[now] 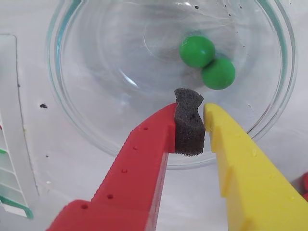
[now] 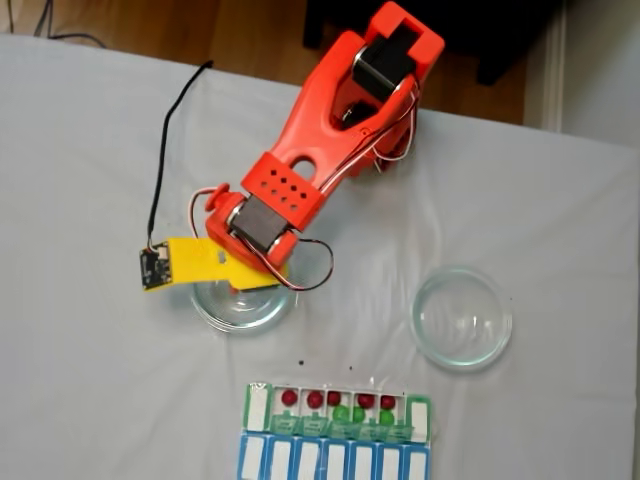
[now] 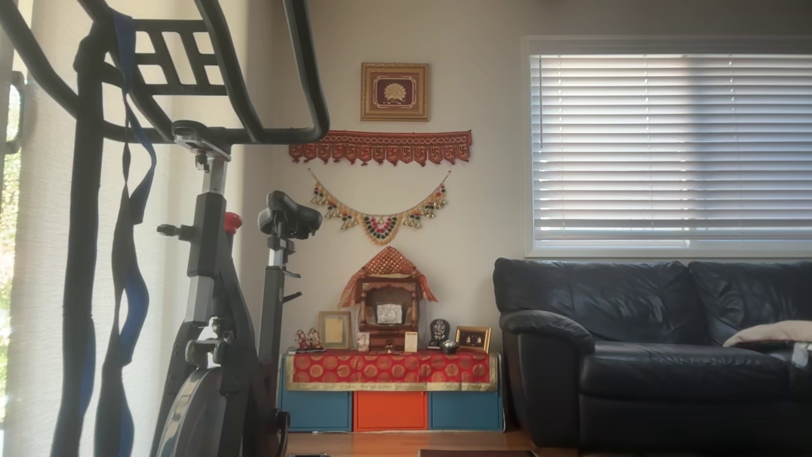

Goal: Sort medicines into box.

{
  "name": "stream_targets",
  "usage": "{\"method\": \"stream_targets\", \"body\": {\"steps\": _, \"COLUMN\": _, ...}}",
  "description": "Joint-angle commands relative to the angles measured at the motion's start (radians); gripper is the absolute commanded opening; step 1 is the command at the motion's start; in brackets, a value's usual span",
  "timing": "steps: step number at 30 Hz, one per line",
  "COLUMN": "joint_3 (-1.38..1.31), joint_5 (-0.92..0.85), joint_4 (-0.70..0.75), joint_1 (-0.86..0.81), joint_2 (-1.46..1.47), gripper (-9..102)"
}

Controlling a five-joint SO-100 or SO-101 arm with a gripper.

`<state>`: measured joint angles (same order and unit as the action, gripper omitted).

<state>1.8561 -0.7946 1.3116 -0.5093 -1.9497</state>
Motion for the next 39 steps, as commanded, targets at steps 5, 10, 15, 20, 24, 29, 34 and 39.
{"method": "stream_targets", "body": {"steps": 5, "joint_3": -0.002, "joint_5": -0.064, "joint_4": -0.061, "joint_1": -0.055, "joint_2": -0.006, "gripper": 2}}
{"method": "stream_targets", "body": {"steps": 10, "joint_3": 0.008, "joint_5": -0.101, "joint_4": -0.049, "joint_1": -0.081, "joint_2": -0.012, "gripper": 2}}
{"method": "stream_targets", "body": {"steps": 15, "joint_3": 0.018, "joint_5": -0.117, "joint_4": -0.043, "joint_1": -0.092, "joint_2": 0.002, "gripper": 2}}
{"method": "stream_targets", "body": {"steps": 20, "joint_3": 0.049, "joint_5": -0.130, "joint_4": -0.046, "joint_1": -0.095, "joint_2": -0.014, "gripper": 2}}
{"method": "stream_targets", "body": {"steps": 24, "joint_3": 0.075, "joint_5": -0.132, "joint_4": -0.060, "joint_1": -0.095, "joint_2": -0.031, "gripper": 2}}
{"method": "stream_targets", "body": {"steps": 29, "joint_3": 0.086, "joint_5": -0.132, "joint_4": -0.069, "joint_1": -0.095, "joint_2": -0.040, "gripper": 9}}
{"method": "stream_targets", "body": {"steps": 34, "joint_3": 0.084, "joint_5": -0.130, "joint_4": -0.074, "joint_1": -0.097, "joint_2": -0.040, "gripper": 18}}
{"method": "stream_targets", "body": {"steps": 39, "joint_3": 0.077, "joint_5": -0.132, "joint_4": -0.074, "joint_1": -0.100, "joint_2": -0.038, "gripper": 21}}
